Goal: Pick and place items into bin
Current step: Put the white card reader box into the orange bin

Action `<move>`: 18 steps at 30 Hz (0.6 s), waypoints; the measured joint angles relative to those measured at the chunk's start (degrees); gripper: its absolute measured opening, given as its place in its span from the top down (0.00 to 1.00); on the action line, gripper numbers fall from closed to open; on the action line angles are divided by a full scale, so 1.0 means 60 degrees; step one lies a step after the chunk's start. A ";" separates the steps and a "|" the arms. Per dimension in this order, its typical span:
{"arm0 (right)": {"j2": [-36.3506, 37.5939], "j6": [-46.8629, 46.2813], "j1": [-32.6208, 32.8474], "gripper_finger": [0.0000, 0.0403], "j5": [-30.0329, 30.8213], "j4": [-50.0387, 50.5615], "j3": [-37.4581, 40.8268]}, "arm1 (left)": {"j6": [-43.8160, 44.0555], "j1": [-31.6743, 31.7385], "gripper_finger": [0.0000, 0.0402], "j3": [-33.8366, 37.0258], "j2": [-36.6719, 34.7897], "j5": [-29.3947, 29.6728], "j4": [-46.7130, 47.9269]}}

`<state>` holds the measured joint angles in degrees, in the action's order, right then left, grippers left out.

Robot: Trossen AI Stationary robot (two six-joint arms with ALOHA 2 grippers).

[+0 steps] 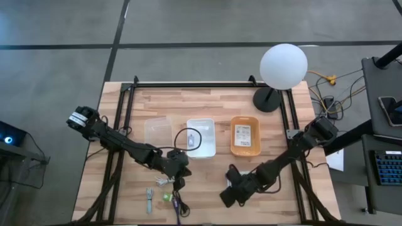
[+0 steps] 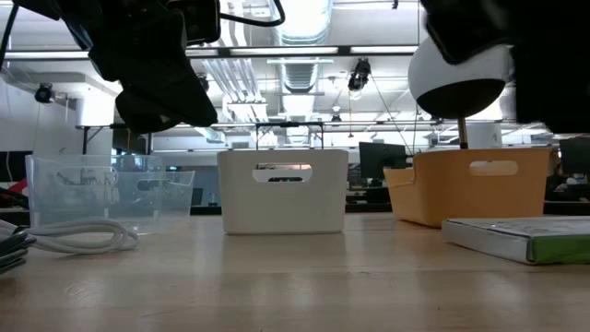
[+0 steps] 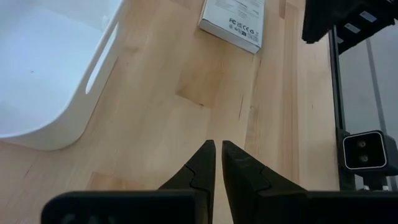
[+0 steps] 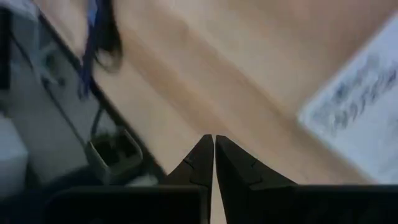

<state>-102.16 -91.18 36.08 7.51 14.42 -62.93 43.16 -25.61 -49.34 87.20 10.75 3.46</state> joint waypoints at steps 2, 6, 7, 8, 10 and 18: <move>0.0068 -0.0093 -0.0022 0.98 0.0783 0.1214 -0.0348 | 0.0000 0.0000 0.97 0.0000 0.0000 0.0001 0.0000; -0.0013 -0.1578 -0.0018 0.98 0.1045 0.6151 -0.1292 | 0.0007 -0.0004 0.97 0.0000 0.0000 -0.0002 -0.0003; -0.0043 -0.2005 -0.0016 0.98 0.0629 0.7112 -0.1371 | 0.0007 -0.0004 0.97 0.0000 0.0000 -0.0002 -0.0007; -0.0060 -0.2450 -0.0014 0.98 0.0052 0.7981 -0.1360 | 0.0007 -0.0004 0.97 0.0000 0.0000 -0.0004 -0.0002; -0.0055 -0.3119 -0.0016 0.98 -0.1102 0.8816 -0.1088 | 0.0008 -0.0004 0.97 0.0000 0.0000 -0.0006 -0.0019; -0.0156 -0.2872 -0.0157 0.98 -0.2101 0.5787 0.0286 | 0.0032 -0.0004 0.97 0.0018 0.0007 0.0086 0.0000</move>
<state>-103.10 -108.41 35.14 -5.09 49.14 -61.22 43.35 -25.63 -49.23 87.24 11.27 3.46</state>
